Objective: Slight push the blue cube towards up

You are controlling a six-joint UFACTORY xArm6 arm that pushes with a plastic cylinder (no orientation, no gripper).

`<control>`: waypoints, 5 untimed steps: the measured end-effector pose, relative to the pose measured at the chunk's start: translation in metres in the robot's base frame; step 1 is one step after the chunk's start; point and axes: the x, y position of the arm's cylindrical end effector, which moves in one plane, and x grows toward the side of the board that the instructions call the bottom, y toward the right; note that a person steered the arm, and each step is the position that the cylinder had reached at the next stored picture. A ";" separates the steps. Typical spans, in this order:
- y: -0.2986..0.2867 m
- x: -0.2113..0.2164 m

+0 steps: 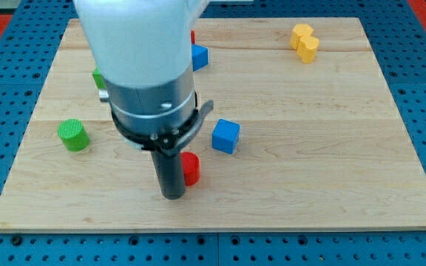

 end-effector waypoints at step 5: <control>0.108 -0.110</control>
